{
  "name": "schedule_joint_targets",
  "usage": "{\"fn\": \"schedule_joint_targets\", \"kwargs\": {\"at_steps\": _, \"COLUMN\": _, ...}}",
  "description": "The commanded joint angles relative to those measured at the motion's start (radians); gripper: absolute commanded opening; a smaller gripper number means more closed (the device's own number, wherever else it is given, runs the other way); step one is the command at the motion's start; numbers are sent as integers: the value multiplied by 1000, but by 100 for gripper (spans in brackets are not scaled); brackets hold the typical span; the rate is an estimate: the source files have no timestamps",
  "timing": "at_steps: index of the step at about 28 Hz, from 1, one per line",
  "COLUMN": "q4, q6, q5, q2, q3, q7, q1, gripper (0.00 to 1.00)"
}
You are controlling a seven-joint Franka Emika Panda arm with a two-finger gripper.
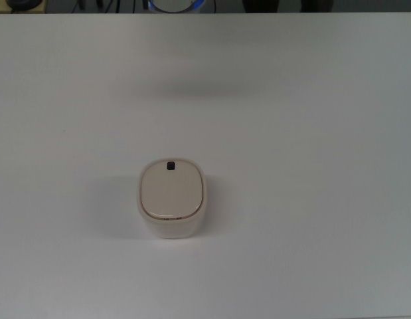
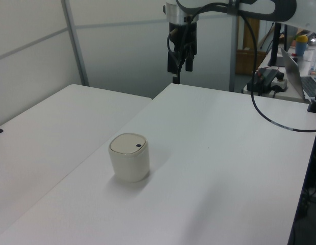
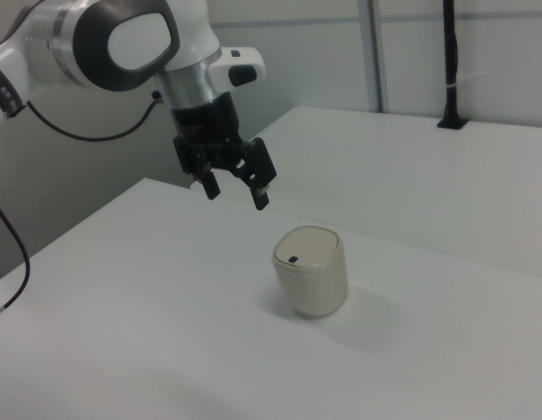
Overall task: Open the trash can
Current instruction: 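Move the gripper toward the cream trash can above the table, then lower the gripper onto the lid button of the trash can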
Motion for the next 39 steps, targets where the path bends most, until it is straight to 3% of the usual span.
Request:
{"fn": "schedule_joint_targets", "kwargs": {"at_steps": 1, "q4": -13, "q6": -22, "q5": -4, "q2": -14, "q3": 1, "q7": 23, "q1": 14, "gripper": 1}}
{"fn": "schedule_joint_targets", "kwargs": {"at_steps": 25, "q4": -14, "q6": -15, "q5": -3, "q2": -5, "q3": 23, "q7": 12, "q1": 14, "gripper": 0}}
{"fn": "schedule_joint_targets", "kwargs": {"at_steps": 39, "q4": -22, "q6": 108, "q5": -1, "q2": 72, "q3": 38, "q7": 6, "q1": 14, "gripper": 0}}
